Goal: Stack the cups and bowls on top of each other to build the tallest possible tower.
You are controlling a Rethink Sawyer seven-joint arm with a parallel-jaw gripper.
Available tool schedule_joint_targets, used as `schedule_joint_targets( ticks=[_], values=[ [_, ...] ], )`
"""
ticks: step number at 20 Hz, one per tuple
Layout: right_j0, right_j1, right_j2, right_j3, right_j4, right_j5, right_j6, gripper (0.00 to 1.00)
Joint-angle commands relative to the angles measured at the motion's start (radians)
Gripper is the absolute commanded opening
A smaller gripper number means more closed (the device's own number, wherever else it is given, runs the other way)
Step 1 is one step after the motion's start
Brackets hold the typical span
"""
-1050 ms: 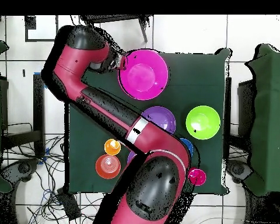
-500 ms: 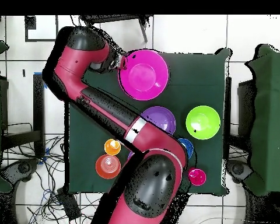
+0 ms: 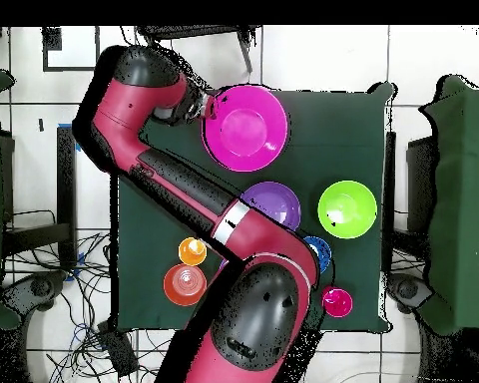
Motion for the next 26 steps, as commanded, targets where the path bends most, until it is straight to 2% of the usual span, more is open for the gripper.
schedule_joint_targets(
  ticks=[1, 10, 14, 20, 26],
  values=[
    [0.034, 0.045, -0.091, -0.084, 0.009, 0.119, 0.211, 0.0],
    [0.06, 0.049, -0.078, -0.136, 0.008, 0.107, 0.198, 0.0],
    [0.084, 0.063, -0.074, -0.188, -0.005, 0.109, 0.178, 0.0],
    [0.114, 0.099, -0.074, -0.286, -0.045, 0.117, 0.1, 0.0],
    [0.107, 0.126, -0.082, -0.308, -0.076, 0.141, 0.061, 0.0]
  ],
)
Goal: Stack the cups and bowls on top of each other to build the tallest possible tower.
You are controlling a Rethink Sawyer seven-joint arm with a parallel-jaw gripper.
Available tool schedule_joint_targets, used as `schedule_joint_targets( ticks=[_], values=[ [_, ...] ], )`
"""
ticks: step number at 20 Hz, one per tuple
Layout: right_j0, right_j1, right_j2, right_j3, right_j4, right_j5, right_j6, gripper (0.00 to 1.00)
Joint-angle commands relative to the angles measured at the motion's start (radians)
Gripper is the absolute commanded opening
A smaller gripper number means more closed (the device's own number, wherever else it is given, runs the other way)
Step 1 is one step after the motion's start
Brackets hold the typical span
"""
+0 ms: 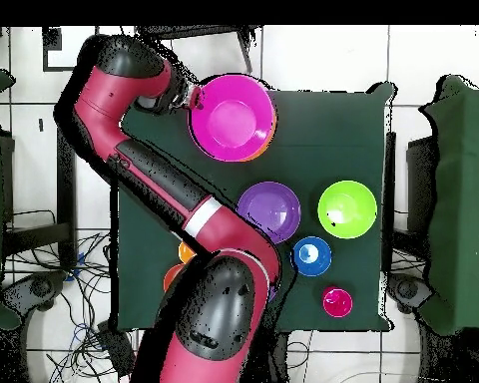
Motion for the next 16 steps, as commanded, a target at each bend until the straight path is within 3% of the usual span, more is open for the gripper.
schedule_joint_targets(
  ticks=[1, 16],
  values=[
    [0.0, 0.067, -0.083, -0.105, -0.008, 0.144, 0.054, 0.0],
    [-0.017, 0.066, -0.081, -0.088, -0.03, 0.143, 0.047, 0.0]
  ],
)
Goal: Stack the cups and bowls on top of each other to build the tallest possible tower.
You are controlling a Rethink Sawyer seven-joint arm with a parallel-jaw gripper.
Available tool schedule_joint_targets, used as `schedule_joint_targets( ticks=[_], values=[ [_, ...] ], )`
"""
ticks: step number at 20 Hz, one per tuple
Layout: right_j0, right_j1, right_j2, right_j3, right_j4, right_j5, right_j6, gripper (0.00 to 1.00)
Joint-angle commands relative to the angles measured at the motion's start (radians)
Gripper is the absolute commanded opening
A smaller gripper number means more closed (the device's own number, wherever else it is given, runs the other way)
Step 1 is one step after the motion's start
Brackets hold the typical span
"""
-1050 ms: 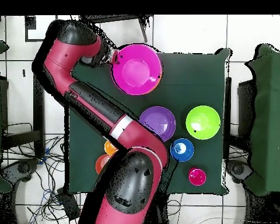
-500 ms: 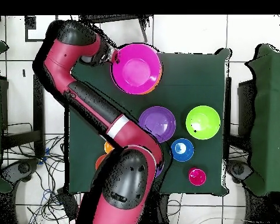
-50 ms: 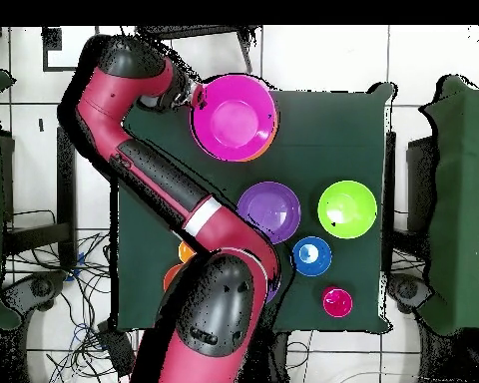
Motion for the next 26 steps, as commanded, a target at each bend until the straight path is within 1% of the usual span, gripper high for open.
schedule_joint_targets(
  ticks=[1, 10, 19, 21, 26],
  values=[
    [-0.018, 0.051, -0.08, -0.074, 0.024, 0.141, 0.046, 0.0],
    [-0.018, 0.044, -0.078, -0.091, 0.009, 0.135, 0.012, 0.0],
    [-0.004, 0.05, -0.068, -0.148, -0.003, 0.133, -0.048, 0.0],
    [0.002, 0.055, -0.063, -0.177, -0.01, 0.131, -0.071, 0.0],
    [0.005, 0.058, -0.06, -0.179, -0.008, 0.132, -0.073, 0.0]
  ],
)
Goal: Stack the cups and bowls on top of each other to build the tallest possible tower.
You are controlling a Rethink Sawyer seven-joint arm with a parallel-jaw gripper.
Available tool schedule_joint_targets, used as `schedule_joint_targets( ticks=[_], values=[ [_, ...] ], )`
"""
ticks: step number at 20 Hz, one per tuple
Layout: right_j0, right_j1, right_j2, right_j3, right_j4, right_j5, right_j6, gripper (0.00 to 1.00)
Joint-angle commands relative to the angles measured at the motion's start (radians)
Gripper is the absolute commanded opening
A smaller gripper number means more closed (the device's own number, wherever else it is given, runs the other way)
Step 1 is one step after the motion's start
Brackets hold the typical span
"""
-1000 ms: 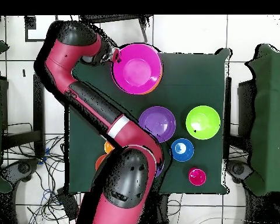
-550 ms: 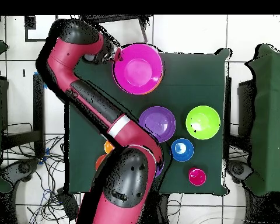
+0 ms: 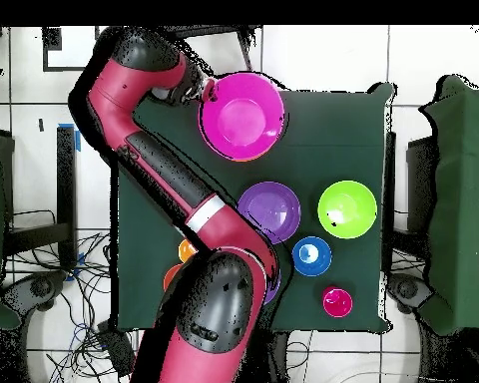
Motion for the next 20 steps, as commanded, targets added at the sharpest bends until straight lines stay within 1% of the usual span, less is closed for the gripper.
schedule_joint_targets(
  ticks=[1, 5, 6, 9, 11, 12, 14, 16, 20],
  values=[
    [0.001, 0.038, -0.059, -0.085, 0.022, 0.133, -0.074, 0.0],
    [-0.013, 0.032, -0.049, -0.053, 0.048, 0.132, -0.086, 0.0],
    [-0.014, 0.031, -0.049, -0.047, 0.048, 0.138, -0.086, 1.0],
    [-0.017, 0.03, -0.043, -0.048, 0.054, 0.142, -0.101, 1.0],
    [-0.014, 0.034, -0.036, -0.069, 0.054, 0.135, -0.12, 1.0],
    [-0.016, 0.031, -0.034, -0.051, 0.064, 0.129, -0.098, 1.0],
    [-0.012, 0.033, -0.018, -0.073, 0.08, 0.098, -0.077, 1.0],
    [-0.014, 0.031, -0.016, -0.071, 0.081, 0.101, -0.069, 1.0],
    [-0.029, 0.01, -0.013, -0.028, 0.101, 0.094, -0.033, 1.0]
  ],
)
